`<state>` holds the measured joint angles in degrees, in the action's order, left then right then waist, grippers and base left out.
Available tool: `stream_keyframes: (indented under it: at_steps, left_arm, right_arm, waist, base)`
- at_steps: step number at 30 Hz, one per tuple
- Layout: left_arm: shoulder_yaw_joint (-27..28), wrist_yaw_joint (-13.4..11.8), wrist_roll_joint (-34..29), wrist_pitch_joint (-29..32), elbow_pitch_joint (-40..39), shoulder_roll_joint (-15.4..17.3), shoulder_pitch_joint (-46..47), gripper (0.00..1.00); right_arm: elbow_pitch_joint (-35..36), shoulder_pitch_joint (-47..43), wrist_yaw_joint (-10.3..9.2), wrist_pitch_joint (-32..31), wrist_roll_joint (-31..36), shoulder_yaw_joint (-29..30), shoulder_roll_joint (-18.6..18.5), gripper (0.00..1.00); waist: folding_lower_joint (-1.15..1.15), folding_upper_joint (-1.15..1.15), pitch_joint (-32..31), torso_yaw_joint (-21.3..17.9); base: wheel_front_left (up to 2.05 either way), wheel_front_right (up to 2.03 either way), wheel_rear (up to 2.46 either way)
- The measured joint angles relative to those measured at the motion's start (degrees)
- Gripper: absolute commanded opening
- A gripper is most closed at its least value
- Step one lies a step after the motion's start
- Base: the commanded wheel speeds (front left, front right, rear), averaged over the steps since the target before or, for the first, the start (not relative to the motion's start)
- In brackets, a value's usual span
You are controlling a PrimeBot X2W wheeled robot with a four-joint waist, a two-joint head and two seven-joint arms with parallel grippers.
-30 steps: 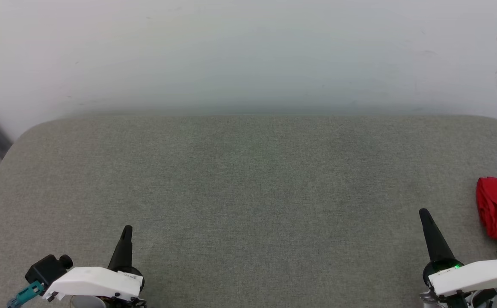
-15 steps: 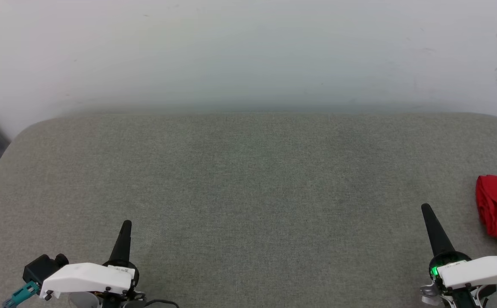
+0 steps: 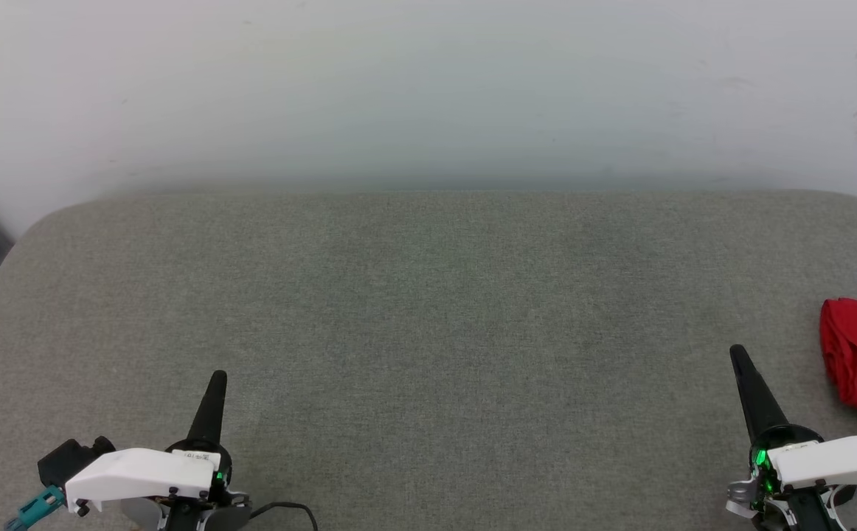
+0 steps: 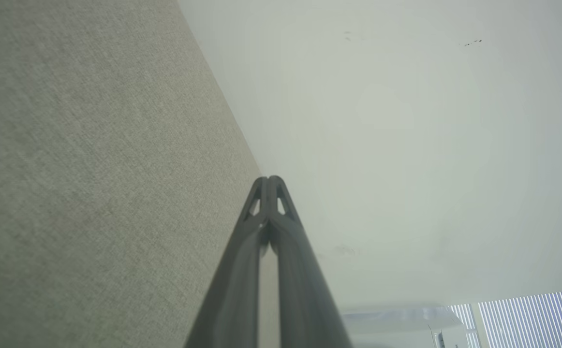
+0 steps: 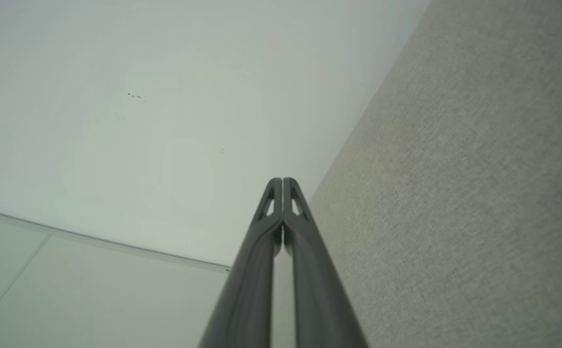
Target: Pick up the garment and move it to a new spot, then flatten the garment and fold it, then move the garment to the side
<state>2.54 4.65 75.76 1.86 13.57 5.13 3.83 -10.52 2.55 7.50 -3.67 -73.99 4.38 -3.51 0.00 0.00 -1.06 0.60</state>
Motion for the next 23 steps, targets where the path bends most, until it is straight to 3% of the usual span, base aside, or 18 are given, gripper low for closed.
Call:
stream_keyframes:
  at_steps: [23]
  left_arm:
    - [2.3,1.7,9.5,2.7,0.3,-1.3,1.2,0.00]
  right_arm:
    - [-2.0,1.8,0.00,-1.4,-10.9,0.7,0.0,0.00]
  waist:
    - [0.00,0.00,0.7,-0.3]
  base:
    - [0.00,0.00,0.00]
